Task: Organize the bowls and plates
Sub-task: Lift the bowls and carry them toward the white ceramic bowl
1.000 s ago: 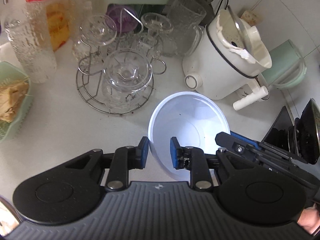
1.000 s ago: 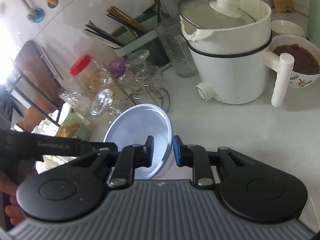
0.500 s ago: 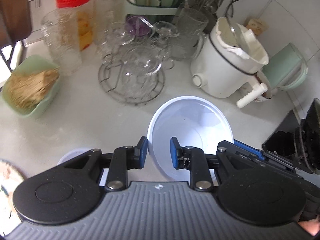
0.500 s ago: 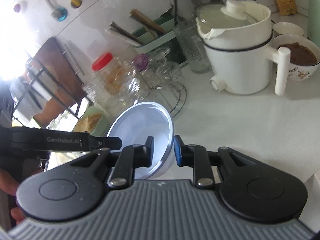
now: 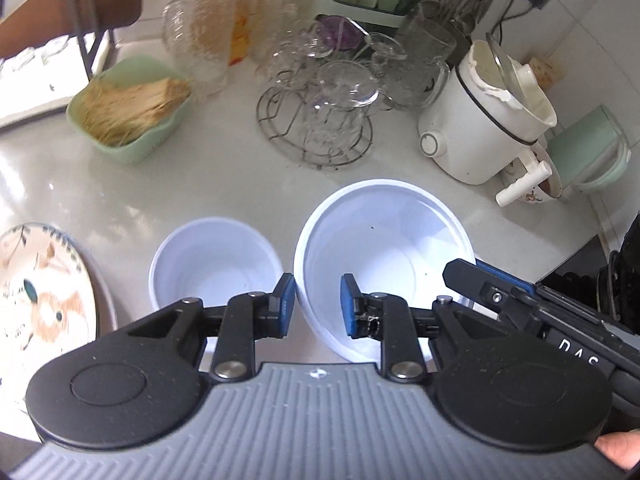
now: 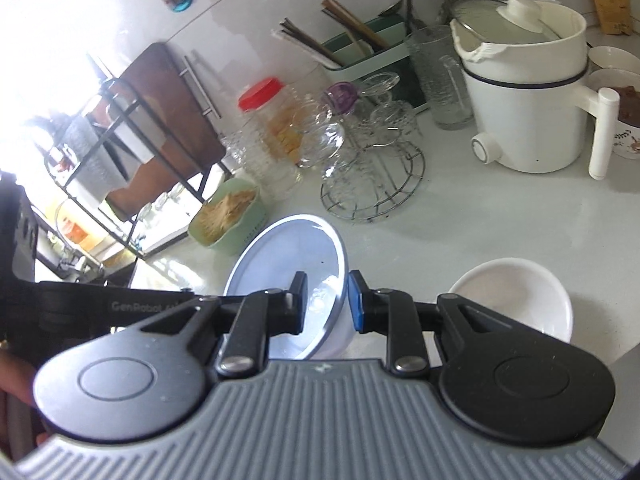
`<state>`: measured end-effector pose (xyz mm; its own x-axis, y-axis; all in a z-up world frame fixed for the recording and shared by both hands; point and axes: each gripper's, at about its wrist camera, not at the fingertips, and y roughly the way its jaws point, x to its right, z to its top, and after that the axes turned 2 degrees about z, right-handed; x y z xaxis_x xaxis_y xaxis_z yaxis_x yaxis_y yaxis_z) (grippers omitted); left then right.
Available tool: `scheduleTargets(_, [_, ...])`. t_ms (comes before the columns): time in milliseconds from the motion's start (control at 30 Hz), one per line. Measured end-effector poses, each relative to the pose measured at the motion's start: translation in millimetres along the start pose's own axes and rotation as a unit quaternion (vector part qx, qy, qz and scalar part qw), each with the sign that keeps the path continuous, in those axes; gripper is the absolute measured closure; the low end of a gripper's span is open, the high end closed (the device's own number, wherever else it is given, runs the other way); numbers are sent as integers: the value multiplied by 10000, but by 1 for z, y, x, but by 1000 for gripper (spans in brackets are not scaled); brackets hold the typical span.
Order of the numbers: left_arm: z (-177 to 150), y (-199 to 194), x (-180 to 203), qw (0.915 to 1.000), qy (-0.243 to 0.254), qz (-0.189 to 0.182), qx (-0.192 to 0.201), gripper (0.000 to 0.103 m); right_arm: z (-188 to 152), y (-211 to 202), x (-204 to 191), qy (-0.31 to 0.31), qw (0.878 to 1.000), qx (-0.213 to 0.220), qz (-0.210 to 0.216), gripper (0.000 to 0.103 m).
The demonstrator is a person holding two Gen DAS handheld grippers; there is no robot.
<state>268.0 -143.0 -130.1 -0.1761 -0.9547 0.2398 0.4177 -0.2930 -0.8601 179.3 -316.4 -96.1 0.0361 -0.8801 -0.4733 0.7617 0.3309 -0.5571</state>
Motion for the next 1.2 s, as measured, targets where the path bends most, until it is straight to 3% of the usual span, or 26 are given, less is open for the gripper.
scheduleTargets(333, [7,-14,-51,9992,-248,-280,116,76,3,22,-32,-29,10000,-3,-2,77])
scheduleTargets(467, [13,-24,-83,9969,-560,-506,217,76,6,38,-50,-33,10000,-67,-1,77])
scheduleTargets(700, [18,-19,-119,9961,-665,-549,210,76,4,57,-81,-214,9995,-217,-94,77])
scheduleTargets(1033, [18,15,-133,9968,-618,-497,-38,76,-18,89,-79,-17,9974,-496,-530,77])
scheduleTargets(1200, [20,23,-129,9989,-334,-300,-132,76,-26,95,-83,-74,9964,-503,-681,77])
